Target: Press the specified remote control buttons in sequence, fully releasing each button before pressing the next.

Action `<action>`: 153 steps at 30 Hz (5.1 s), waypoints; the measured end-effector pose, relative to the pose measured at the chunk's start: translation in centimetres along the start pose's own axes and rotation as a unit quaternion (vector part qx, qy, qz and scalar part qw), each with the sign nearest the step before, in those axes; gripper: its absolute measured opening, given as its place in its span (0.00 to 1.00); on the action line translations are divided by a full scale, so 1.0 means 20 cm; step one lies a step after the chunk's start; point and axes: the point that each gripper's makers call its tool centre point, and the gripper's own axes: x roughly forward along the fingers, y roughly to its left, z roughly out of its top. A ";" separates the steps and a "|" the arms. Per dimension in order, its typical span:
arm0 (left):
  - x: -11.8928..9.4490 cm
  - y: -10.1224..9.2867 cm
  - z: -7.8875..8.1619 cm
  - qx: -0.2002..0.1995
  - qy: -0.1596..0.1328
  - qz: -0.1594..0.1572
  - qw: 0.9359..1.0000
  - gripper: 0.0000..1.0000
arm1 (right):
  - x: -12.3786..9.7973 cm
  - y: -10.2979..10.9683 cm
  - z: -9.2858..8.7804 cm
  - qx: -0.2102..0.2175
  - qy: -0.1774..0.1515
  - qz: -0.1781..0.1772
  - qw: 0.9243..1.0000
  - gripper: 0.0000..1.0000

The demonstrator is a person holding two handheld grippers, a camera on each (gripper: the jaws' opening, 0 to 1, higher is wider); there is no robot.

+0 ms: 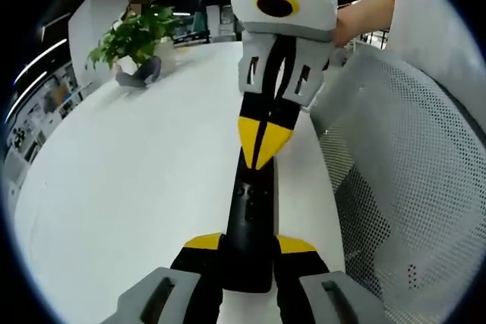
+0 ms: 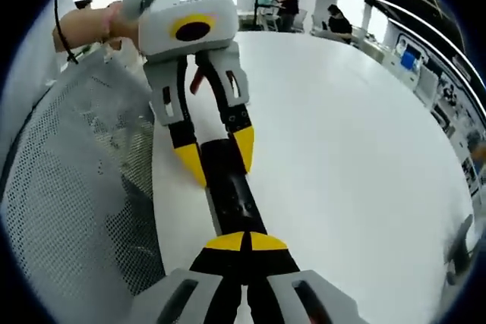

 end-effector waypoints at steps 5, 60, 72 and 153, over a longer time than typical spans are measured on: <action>0.00 0.00 0.00 0.002 0.006 0.001 1.000 0.24 | 0.01 0.00 0.00 -0.048 0.034 0.001 0.998 0.00; 0.01 0.00 0.00 0.010 -0.016 -0.004 1.000 0.24 | 0.02 -0.01 0.05 0.067 -0.033 -0.002 0.997 0.00; 0.01 0.00 0.00 0.006 -0.017 -0.002 1.000 0.24 | 0.04 0.08 0.07 -0.011 0.009 -0.022 1.000 0.00; 0.03 -0.12 0.03 0.023 0.008 -0.009 1.000 0.24 | 0.03 0.12 0.03 -0.099 0.078 -0.001 0.992 0.00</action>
